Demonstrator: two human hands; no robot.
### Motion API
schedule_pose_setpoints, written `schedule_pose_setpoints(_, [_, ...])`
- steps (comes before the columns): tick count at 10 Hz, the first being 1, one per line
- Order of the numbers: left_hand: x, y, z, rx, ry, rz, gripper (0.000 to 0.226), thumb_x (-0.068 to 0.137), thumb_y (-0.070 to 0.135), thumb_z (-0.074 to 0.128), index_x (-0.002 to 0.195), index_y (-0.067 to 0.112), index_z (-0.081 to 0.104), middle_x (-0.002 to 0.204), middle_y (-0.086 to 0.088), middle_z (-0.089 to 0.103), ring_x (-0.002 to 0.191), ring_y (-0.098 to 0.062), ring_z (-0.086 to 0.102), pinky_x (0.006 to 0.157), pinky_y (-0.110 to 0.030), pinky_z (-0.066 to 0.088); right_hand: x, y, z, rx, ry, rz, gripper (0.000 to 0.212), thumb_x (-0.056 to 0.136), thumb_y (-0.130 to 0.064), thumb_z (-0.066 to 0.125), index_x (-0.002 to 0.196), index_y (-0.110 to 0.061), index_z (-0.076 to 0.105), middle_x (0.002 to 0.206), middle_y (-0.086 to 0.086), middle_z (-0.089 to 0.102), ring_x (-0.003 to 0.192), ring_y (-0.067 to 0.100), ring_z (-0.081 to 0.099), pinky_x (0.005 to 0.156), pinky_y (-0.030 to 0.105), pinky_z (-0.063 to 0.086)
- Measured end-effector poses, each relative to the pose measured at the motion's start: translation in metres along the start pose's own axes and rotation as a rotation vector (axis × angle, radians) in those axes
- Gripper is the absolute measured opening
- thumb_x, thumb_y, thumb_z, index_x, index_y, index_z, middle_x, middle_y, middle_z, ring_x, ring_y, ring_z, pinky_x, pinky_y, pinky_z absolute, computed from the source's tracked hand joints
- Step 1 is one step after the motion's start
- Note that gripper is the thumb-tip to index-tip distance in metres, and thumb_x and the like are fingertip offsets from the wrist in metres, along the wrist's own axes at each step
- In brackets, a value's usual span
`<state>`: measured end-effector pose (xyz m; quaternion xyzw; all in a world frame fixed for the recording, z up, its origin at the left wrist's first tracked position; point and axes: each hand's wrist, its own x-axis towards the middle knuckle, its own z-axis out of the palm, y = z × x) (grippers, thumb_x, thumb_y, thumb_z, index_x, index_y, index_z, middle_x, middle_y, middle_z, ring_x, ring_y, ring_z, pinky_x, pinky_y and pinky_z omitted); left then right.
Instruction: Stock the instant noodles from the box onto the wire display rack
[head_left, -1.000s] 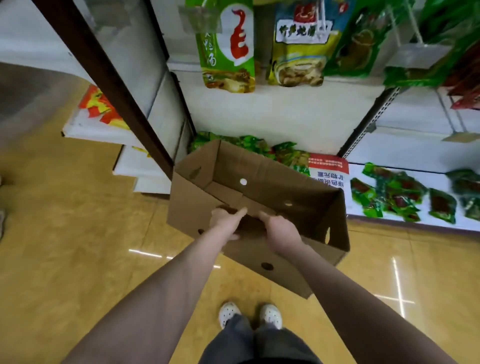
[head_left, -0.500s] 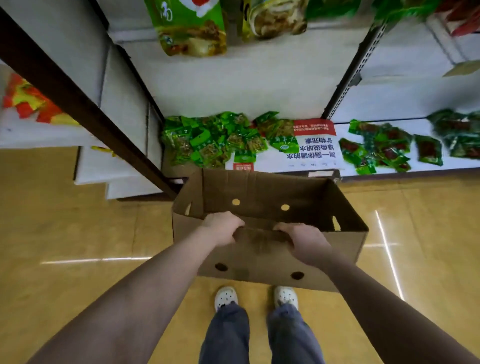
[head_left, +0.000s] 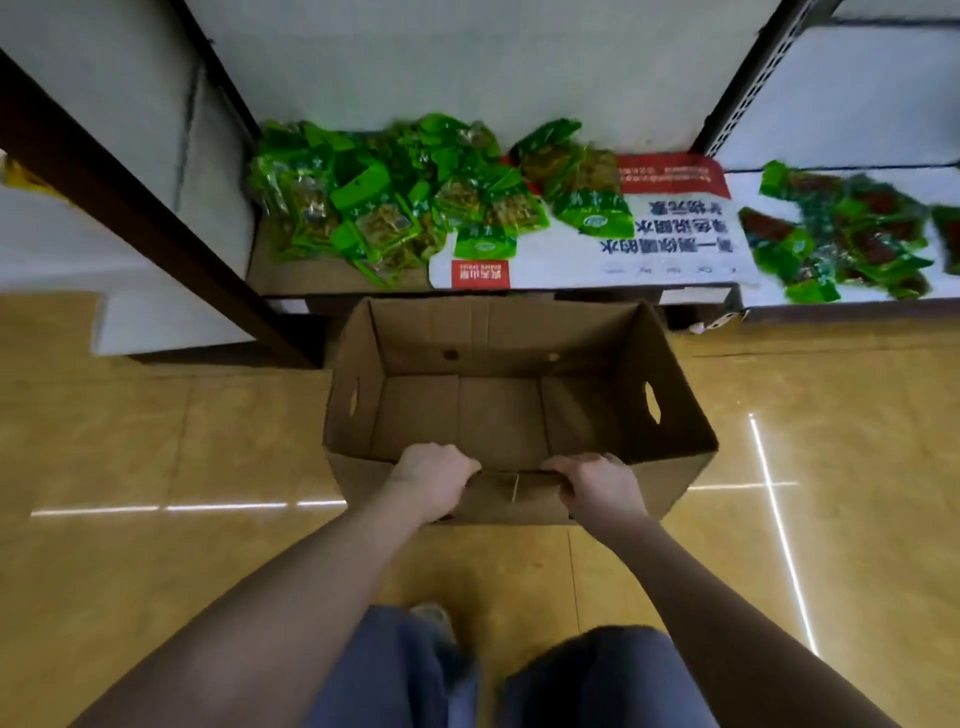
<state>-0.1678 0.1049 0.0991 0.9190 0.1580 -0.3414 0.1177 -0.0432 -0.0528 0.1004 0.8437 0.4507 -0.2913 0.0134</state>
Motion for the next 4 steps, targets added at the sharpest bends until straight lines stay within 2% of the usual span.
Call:
schedule_pose_setpoints(1, [0.050, 0.000, 0.059, -0.037, -0.051, -0.025, 0.038, 0.097, 0.007, 0.036, 0.127, 0.020, 0.055, 0.114, -0.009, 0.062, 0.102, -0.026, 0.060, 0.077, -0.034, 0.046, 0.042, 0.020, 0.072, -0.014, 0.008, 0.044, 0.031, 0.096, -0.019, 0.049, 0.126, -0.024, 0.055, 0.114, -0.002, 0.063, 0.108, 0.014, 0.058, 0.101, 0.030, 0.043])
schedule_pose_setpoints(2, [0.080, 0.003, 0.107, -0.115, -0.202, 0.001, 0.038, 0.099, 0.020, 0.040, 0.136, 0.024, 0.048, 0.125, -0.008, 0.058, 0.108, -0.025, 0.057, 0.087, -0.036, 0.048, 0.067, 0.037, 0.128, -0.018, -0.122, 0.075, 0.021, 0.092, -0.021, 0.054, 0.112, -0.023, 0.061, 0.097, -0.005, 0.063, 0.089, 0.010, 0.060, 0.089, 0.028, 0.050])
schedule_pose_setpoints(3, [0.086, 0.006, 0.130, -0.207, -0.288, 0.005, 0.043, 0.096, 0.035, 0.045, 0.138, 0.025, 0.043, 0.131, -0.007, 0.053, 0.114, -0.026, 0.054, 0.091, -0.038, 0.048, 0.072, 0.050, 0.151, 0.052, -0.254, 0.090, 0.027, 0.087, -0.033, 0.062, 0.113, -0.025, 0.060, 0.102, -0.006, 0.064, 0.091, 0.010, 0.061, 0.083, 0.029, 0.053])
schedule_pose_setpoints(4, [0.081, 0.003, 0.123, -0.190, -0.196, -0.041, 0.045, 0.097, 0.037, 0.044, 0.139, 0.021, 0.039, 0.131, -0.008, 0.051, 0.113, -0.026, 0.053, 0.086, -0.037, 0.049, 0.067, 0.056, 0.138, 0.212, -0.175, 0.135, 0.032, 0.090, -0.036, 0.058, 0.120, -0.026, 0.057, 0.110, -0.006, 0.065, 0.097, 0.010, 0.062, 0.084, 0.029, 0.054])
